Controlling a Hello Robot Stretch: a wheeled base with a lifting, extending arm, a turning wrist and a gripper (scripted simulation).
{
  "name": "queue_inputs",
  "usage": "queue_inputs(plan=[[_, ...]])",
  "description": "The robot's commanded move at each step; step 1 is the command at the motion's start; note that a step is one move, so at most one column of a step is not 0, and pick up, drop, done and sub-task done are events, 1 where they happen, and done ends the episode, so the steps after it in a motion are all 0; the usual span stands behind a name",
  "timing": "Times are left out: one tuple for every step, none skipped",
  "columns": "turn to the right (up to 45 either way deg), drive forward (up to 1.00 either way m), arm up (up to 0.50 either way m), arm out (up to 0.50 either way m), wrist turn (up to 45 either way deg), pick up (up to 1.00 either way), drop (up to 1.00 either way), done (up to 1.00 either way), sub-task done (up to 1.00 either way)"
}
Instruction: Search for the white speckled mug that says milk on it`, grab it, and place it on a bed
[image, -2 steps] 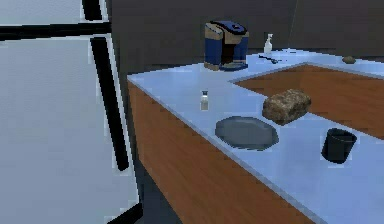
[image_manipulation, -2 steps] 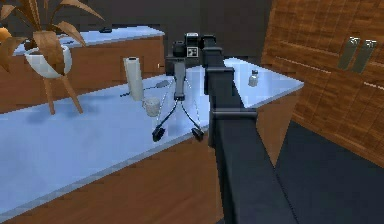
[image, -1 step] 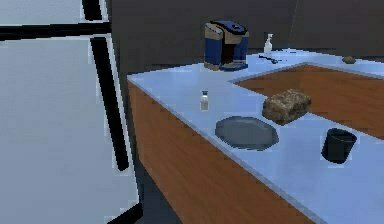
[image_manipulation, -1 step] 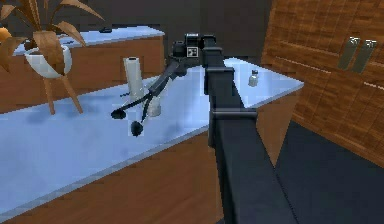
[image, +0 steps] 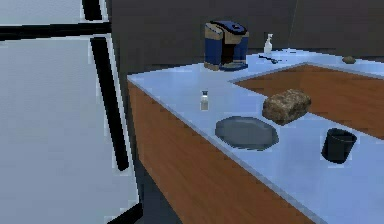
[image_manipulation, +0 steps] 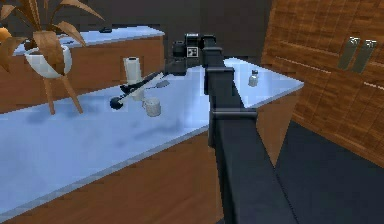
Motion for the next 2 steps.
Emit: queue_inputs(plan=[[0.0, 0.0, 0.0, 0.0, 45.0, 0.0, 0.0, 0.0, 0.0], [0.0, 0.0, -0.14, 0.0, 0.0, 0.0, 0.0, 0.0, 0.0]])
